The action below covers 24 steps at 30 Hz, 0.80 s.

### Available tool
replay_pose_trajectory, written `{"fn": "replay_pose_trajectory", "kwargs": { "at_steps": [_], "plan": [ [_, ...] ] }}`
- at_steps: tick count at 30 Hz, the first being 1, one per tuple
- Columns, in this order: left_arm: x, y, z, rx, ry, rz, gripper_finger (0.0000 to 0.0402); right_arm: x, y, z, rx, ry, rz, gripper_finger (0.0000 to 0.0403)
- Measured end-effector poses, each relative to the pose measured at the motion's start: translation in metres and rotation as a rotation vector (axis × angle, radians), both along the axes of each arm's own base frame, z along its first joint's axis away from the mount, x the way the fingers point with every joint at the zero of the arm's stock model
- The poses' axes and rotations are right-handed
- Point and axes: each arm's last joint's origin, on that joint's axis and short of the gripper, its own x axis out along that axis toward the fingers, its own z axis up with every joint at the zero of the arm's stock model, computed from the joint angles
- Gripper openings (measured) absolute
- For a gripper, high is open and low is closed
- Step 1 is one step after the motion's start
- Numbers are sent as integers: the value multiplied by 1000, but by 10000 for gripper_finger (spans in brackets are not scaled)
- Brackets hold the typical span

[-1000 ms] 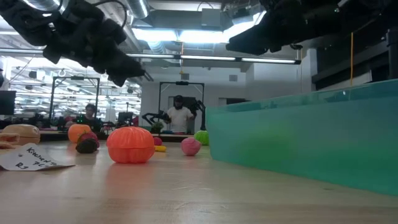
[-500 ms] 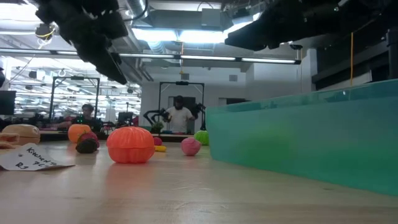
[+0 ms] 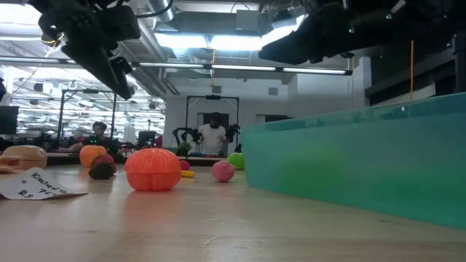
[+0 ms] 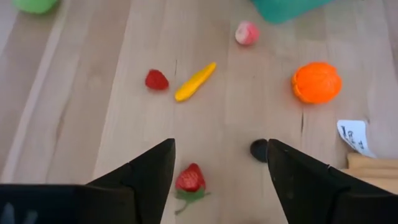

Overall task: Pick and placing Produce into tupperware
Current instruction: Put the strawberry into the green bin

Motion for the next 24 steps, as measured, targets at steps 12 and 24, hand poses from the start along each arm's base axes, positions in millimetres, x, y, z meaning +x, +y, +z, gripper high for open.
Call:
{"fn": "replay_pose_trajectory", "kwargs": {
  "at_steps": [12,24],
  "plan": [
    [-3,-3,-7,-35,57,29,240,1,0,-2,34,4,-7,245],
    [0,-2,-35,5,125,21,229,1,0,-3,31,6,-8,245]
  ]
}}
